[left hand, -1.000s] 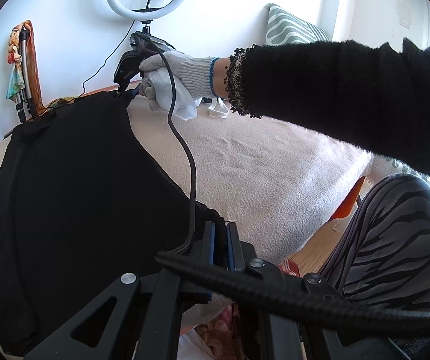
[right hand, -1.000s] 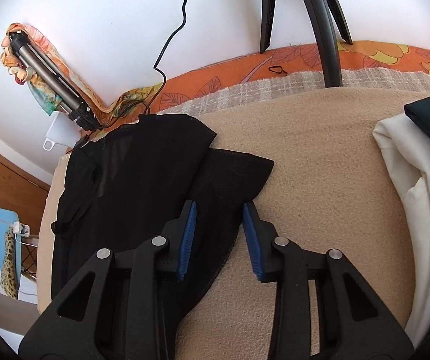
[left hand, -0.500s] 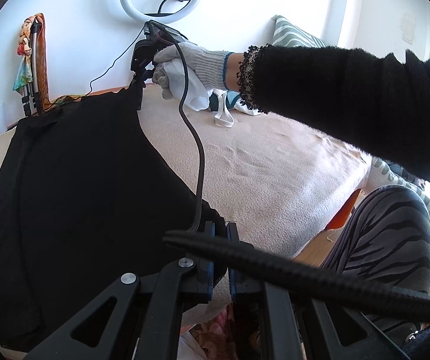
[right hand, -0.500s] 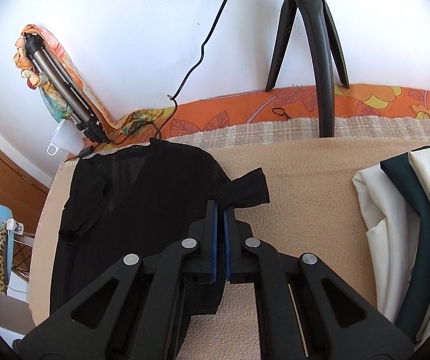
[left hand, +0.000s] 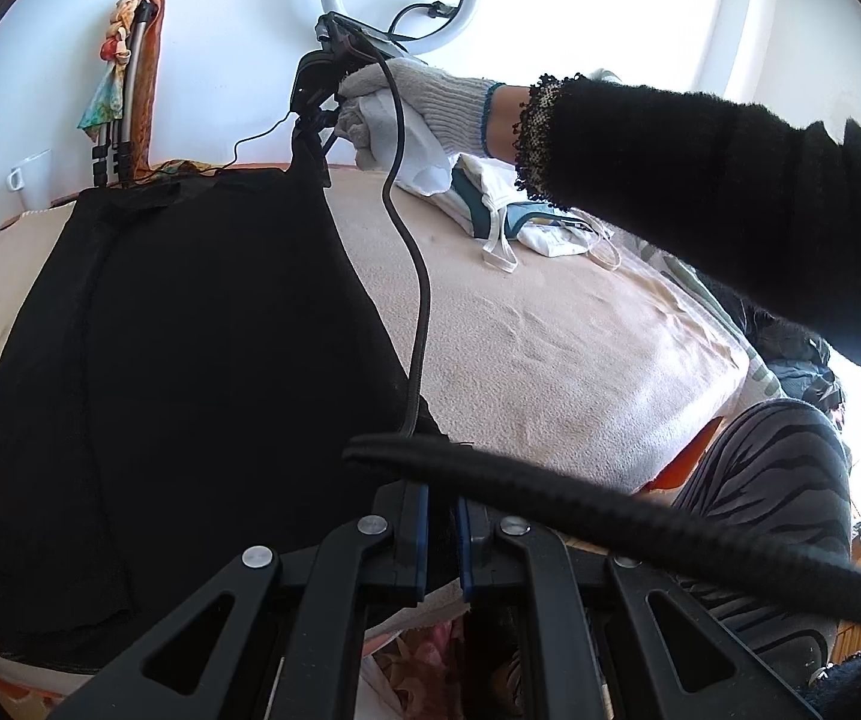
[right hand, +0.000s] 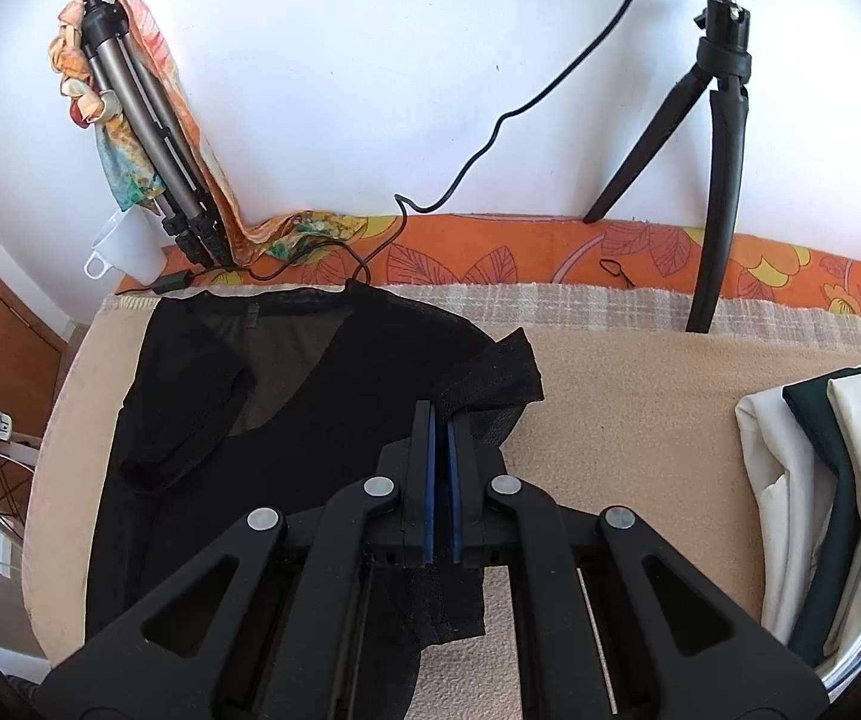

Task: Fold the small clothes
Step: 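Grasp the other shirt side with both grippers and fold it over lengthwise, then open both grippers and release the folded black strip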

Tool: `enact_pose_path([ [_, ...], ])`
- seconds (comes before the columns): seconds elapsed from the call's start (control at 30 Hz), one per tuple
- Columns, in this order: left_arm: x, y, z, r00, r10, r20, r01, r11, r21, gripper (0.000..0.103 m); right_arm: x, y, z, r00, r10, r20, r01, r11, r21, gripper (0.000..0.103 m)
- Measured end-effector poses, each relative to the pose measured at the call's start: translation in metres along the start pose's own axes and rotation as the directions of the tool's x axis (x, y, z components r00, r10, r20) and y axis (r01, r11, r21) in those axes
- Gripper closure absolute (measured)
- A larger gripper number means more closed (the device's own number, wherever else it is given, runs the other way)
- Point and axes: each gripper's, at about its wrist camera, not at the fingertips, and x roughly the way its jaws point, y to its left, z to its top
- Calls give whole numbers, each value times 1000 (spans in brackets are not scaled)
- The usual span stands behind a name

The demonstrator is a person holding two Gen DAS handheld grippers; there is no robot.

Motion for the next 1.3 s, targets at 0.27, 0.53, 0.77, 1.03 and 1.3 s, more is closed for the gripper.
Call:
enact_pose_path([
  [0.27,-22,32,-8,999,27,26,-25,997,-73,99,10,69,13,999,-47,-9,46,992,-120,98],
  [0.53,-40,73,-21,996,86,28,-81,984,-157,99,40,121,22,996,-79,-33,72,981,-179,98],
  [0.77,-48,102,-30,990,142,15,-135,967,-214,99,70,157,24,993,-106,-57,90,968,-234,98],
  [1.03,-53,121,-33,981,192,7,-184,951,-249,99,98,175,23,991,-80,-104,51,967,-250,98],
  [1.3,-54,124,-35,983,183,0,-177,950,-259,99,38,158,21,994,90,-56,-97,984,-149,62],
])
